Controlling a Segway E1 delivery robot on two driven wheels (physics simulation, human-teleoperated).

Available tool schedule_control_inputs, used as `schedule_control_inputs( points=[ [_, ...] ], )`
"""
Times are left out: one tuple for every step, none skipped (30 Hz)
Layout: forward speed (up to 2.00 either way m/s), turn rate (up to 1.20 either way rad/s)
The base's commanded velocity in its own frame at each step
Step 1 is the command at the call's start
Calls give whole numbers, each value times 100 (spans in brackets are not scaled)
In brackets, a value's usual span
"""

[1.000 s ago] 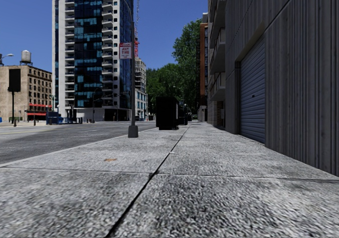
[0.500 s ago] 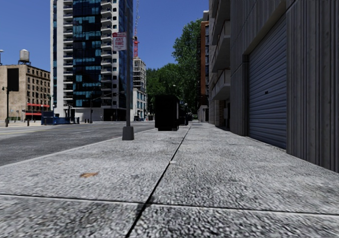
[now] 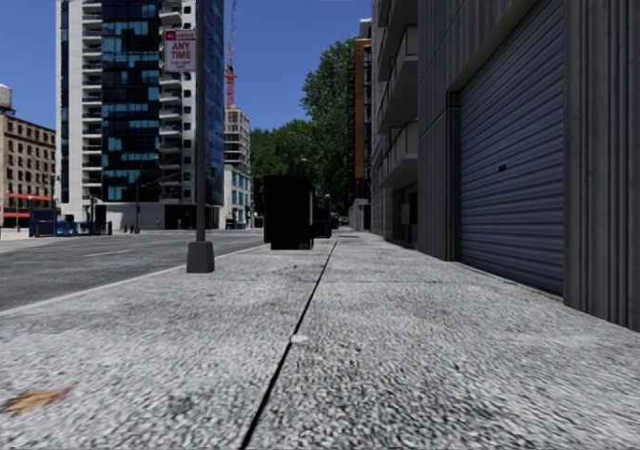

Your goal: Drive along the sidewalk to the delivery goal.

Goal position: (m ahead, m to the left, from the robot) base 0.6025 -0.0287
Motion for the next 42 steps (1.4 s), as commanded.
schedule_control_inputs(
  points=[
    [197,0],
    [197,0],
    [197,0],
    [197,0],
    [197,0],
    [197,0],
    [197,0],
    [197,0],
    [197,0],
    [197,0],
    [197,0],
    [197,0],
    [197,0],
    [197,0],
    [197,0],
    [197,0],
    [197,0],
    [165,0],
    [120,0],
    [0,0],
    [0,0],
    [0,0],
    [0,0],
    [0,0],
    [0,0],
    [0,0],
    [0,0],
    [0,0],
    [0,0],
    [0,0],
    [0,0],
    [0,0],
    [0,0],
    [0,0],
    [0,0],
    [0,0],
    [0,0],
    [0,0],
    [0,0],
    [0,0],
    [0,0],
    [0,0]
  ],
)
